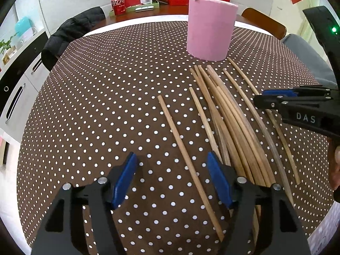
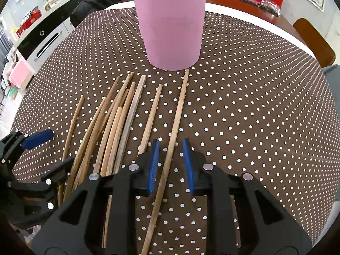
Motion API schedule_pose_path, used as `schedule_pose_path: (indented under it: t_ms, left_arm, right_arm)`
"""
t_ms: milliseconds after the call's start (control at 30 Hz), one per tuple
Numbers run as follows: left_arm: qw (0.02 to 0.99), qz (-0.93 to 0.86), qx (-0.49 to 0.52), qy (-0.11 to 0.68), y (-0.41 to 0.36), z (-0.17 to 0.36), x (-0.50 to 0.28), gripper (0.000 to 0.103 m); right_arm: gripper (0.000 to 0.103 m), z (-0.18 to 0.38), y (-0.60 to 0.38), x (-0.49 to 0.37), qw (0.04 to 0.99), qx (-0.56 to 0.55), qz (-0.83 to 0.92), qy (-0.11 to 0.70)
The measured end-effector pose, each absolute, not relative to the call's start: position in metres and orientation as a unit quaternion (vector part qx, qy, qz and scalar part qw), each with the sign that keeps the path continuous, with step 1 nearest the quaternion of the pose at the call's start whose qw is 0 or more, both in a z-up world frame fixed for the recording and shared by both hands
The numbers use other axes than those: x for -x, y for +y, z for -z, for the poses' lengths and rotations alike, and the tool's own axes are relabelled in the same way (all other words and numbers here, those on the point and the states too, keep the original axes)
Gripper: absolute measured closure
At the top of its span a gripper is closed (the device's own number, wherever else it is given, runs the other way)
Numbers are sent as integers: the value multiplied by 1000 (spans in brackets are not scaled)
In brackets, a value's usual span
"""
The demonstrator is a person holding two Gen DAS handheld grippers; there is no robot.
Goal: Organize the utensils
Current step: 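Lift the held chopsticks upright with both tools and carry them over the pink cup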
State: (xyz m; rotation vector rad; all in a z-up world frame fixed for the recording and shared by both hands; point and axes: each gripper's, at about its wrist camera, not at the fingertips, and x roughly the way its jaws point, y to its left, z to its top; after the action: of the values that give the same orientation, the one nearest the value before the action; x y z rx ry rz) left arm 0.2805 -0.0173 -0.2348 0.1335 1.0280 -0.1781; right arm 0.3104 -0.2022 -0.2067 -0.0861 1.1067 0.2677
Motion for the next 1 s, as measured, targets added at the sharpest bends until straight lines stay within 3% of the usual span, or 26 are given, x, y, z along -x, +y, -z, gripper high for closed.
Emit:
schedule_pose_path:
  t_ms: [133, 167, 200, 267, 333, 800, 1000]
  left_arm:
    - [869, 83, -61, 483, -15, 238, -273, 35]
    - [871, 86, -60, 480, -15, 238, -271, 44]
    - [873, 87, -62, 477, -16, 238, -267, 50]
    - [874, 91, -63, 474, -18, 237, -260, 81]
    - [872, 98, -57, 476, -18, 237, -253, 93]
    - [896, 146, 6, 419, 6, 202, -230, 98]
    - [923, 160, 42, 346, 13, 164, -231, 98]
  right_arm:
    - [80, 209, -201, -315, 842, 55, -126, 521]
    - [80, 209, -199, -315, 843, 62, -125, 519]
    - [88, 210, -199, -311, 845, 68, -121, 516]
    - [95, 212, -198, -300, 847, 58, -126, 513]
    - [97, 213, -203, -295, 847, 44, -132, 513]
    - [97, 191, -244, -248, 879, -59, -169, 442]
    - [97, 157, -254, -243, 905, -102, -184, 370]
